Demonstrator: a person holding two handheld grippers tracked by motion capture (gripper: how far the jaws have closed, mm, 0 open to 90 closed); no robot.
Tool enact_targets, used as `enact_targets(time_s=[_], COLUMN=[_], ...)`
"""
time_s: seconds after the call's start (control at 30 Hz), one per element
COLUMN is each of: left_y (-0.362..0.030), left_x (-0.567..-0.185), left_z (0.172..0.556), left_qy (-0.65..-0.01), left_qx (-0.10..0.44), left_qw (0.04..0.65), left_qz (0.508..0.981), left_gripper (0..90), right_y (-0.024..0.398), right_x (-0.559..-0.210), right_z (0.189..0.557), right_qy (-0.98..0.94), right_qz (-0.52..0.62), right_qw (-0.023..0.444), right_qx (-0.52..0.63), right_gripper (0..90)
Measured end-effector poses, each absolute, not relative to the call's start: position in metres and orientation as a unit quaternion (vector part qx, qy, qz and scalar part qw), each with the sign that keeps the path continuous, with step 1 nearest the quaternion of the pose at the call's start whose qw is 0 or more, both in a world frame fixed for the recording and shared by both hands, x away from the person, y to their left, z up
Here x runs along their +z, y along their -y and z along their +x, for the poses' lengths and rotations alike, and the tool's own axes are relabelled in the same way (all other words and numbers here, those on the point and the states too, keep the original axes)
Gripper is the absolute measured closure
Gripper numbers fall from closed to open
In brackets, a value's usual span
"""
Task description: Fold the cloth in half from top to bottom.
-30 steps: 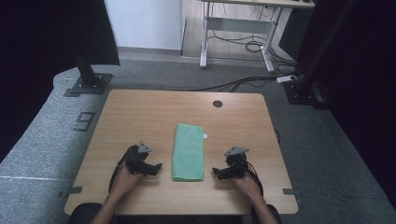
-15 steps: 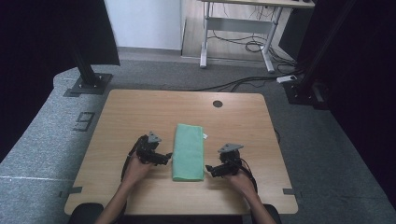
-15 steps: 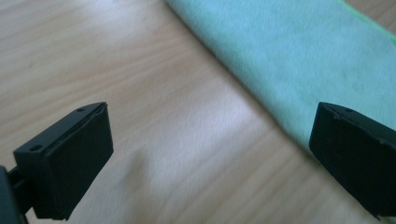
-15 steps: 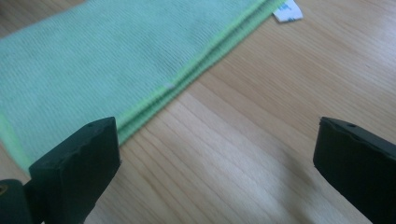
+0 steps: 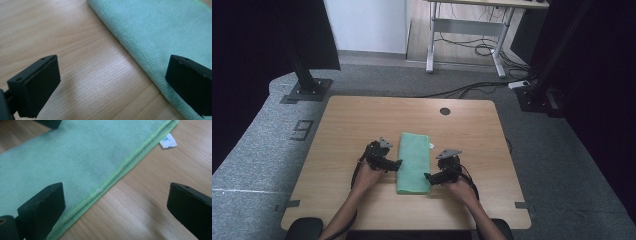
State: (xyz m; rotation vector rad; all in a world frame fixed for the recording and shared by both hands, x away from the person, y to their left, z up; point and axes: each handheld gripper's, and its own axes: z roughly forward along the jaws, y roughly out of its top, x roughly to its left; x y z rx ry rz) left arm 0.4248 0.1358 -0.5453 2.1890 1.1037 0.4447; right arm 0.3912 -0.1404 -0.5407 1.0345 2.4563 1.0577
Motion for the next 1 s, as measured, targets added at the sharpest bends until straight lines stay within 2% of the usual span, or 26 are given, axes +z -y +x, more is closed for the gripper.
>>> enact_targets(time_s=[0.4, 1.0], left_y=[-0.135, -0.143], left_x=[-0.547, -0.545], left_z=[0.420, 0.381], left_qy=[-0.413, -0.383], left_qx=[0.174, 0.153], left_qw=[0.315, 0.308], left_qz=[0.836, 0.857], left_gripper=[0.0, 0.0], right_y=[0.136, 0.131], right_x=[-0.552, -0.552], right_z=[0.392, 0.347], right_qy=[-0.855, -0.869], right_qz=[0.360, 0.328], right_qw=[0.136, 0.124], right_qx=[0.348, 0.348], right_gripper=[0.8, 0.8])
